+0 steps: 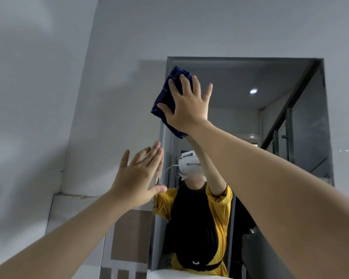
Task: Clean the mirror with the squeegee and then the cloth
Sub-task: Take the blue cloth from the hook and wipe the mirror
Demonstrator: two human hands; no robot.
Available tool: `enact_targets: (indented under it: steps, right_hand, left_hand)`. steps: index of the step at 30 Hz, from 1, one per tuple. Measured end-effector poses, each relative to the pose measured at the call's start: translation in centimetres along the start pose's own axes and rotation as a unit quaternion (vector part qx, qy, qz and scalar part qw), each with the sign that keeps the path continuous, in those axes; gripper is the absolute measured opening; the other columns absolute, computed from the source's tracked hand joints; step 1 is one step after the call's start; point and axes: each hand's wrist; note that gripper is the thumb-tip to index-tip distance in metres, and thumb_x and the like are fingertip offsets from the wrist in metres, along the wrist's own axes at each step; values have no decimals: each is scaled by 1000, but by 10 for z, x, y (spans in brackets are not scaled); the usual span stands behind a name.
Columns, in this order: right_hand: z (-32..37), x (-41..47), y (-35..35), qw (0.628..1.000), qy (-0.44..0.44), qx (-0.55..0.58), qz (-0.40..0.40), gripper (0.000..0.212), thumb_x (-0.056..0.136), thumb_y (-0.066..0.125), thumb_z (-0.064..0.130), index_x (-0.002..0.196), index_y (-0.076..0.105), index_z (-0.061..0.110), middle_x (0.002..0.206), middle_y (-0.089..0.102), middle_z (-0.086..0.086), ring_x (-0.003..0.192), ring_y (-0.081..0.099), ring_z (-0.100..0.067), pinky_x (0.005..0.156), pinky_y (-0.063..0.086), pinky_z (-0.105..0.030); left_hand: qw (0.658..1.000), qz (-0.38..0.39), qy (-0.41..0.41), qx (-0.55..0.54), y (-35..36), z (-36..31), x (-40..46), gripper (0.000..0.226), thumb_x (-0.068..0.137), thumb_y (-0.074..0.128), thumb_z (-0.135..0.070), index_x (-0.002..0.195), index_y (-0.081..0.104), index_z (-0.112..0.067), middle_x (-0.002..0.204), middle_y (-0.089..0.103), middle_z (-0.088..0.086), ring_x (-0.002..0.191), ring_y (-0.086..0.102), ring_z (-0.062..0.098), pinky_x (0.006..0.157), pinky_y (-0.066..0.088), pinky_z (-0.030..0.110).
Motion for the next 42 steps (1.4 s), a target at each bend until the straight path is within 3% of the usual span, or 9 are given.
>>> enact_targets:
  steps: [4,8,12,16,23,27,33,37,42]
  right_hand:
    - [-20,-13,-6,989,-141,-47,27,68,87,33,68,146,24,37,155,24,-5,143,13,-33,109,0,-65]
    - [-52,-38,-13,983,-163,-74,46,66,86,34,69,145,27,41,155,24,-3,143,15,-33,109,2,-65]
    - [-98,-69,-25,991,-105,-76,43,66,85,35,70,144,30,41,154,28,-4,142,19,-34,109,5,-65]
    - [-154,-101,-37,996,-29,-81,31,66,83,33,71,142,31,42,152,30,-6,140,22,-36,108,10,-67]
    - [-225,-142,-50,987,153,-49,-11,66,84,32,72,143,28,43,153,27,-6,140,20,-35,110,10,-65]
    - [-218,-152,-46,958,283,-14,-38,64,86,33,70,142,27,42,154,24,-6,141,16,-35,109,8,-66]
    - [-175,-151,-33,878,471,42,-68,67,88,32,65,147,21,36,157,16,-9,143,10,-36,110,3,-63]
    - [-147,-145,-25,877,474,39,-71,67,88,31,65,147,21,34,157,16,-11,142,11,-38,110,3,-63]
    - [-90,-131,-14,913,401,36,-66,66,89,32,64,146,24,34,157,16,-10,142,10,-40,111,3,-62]
  left_hand:
    - [1000,7,-13,9,4,-7,-3,110,65,49,-76,147,11,-12,156,11,4,137,29,25,104,22,60]
    - [999,23,-26,-4,8,-10,-5,115,64,54,-75,147,3,-14,155,0,2,139,24,26,105,18,61]
    - [998,31,-49,-9,6,-16,-4,116,66,52,-75,147,-3,-13,154,-11,-2,142,14,23,107,14,63]
    - [996,60,-72,4,0,-22,-4,118,56,7,-91,141,-23,-14,149,-29,-5,142,-6,17,111,4,57]
    - [996,40,-72,16,-4,-29,-2,119,68,58,-70,140,-19,-15,152,-19,-1,143,4,20,109,9,59]
    - [995,53,-85,19,-4,-31,-3,118,69,56,-70,138,-23,-16,151,-22,-1,143,1,19,110,7,59]
    - [995,54,-82,2,-4,-28,-5,118,70,52,-72,141,-22,-13,150,-27,-2,143,-2,19,111,4,59]
    - [997,44,-56,-2,1,-19,-5,116,69,42,-78,143,-20,-14,151,-26,-2,143,-3,18,110,3,59]
    - [999,6,-29,-44,14,-12,-14,99,78,33,-77,147,-7,-18,155,-14,-4,143,-1,14,110,4,58]
Point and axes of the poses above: each hand's wrist, its own x-axis towards the middle knuckle, its own y-axis out of the palm, z = x × y
